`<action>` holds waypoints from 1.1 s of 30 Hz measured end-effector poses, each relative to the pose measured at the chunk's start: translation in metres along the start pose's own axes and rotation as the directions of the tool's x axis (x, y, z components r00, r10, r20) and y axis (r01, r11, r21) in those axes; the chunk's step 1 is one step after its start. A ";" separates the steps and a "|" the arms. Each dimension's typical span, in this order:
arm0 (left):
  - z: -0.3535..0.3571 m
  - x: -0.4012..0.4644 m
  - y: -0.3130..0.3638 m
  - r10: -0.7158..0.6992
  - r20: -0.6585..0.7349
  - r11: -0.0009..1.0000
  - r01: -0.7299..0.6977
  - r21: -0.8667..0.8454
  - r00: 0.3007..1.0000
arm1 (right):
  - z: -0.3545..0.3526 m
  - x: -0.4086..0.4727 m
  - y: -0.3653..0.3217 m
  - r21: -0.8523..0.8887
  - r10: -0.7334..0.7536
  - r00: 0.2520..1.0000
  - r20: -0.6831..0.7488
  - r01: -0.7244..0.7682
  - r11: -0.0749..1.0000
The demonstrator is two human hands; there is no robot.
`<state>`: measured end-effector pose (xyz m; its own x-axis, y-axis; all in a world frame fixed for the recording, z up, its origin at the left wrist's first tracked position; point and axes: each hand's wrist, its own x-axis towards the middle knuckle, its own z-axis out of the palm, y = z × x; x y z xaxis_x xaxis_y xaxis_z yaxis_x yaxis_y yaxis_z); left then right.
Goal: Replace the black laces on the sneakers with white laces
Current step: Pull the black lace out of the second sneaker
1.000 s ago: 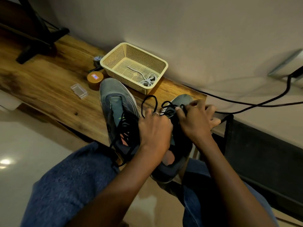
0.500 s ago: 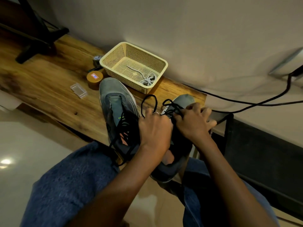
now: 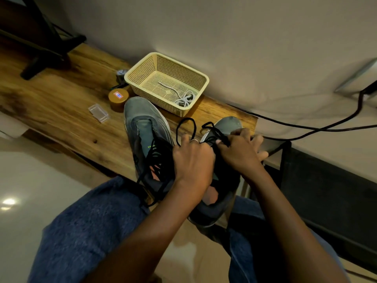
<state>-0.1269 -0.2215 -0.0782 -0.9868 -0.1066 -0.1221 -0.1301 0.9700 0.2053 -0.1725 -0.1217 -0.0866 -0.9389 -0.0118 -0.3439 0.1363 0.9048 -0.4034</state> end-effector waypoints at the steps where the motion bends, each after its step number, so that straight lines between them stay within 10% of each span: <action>1: 0.000 0.000 0.000 0.000 -0.003 1.000 0.000 -0.002 1.000 | -0.001 0.000 -0.001 0.021 -0.002 1.000 -0.003 0.002 1.000; 15: -0.001 0.001 0.001 0.005 -0.009 1.000 -0.005 0.029 1.000 | -0.023 0.005 0.016 0.623 0.206 0.955 -0.215 -0.028 0.781; 26: -0.004 0.011 0.006 0.027 -0.108 0.992 -0.040 -0.119 0.994 | -0.047 -0.001 0.041 0.789 0.525 0.592 -0.612 0.415 0.453; 33: 0.010 0.019 0.018 0.242 -0.082 0.969 -0.245 -0.033 0.967 | -0.039 0.001 0.053 0.764 0.317 0.906 -0.282 0.012 0.645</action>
<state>-0.1469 -0.2036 -0.0865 -0.9934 0.1138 0.0110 0.1127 0.9588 0.2608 -0.1786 -0.0572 -0.0754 -0.8962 0.3958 -0.2004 0.3179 0.2579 -0.9124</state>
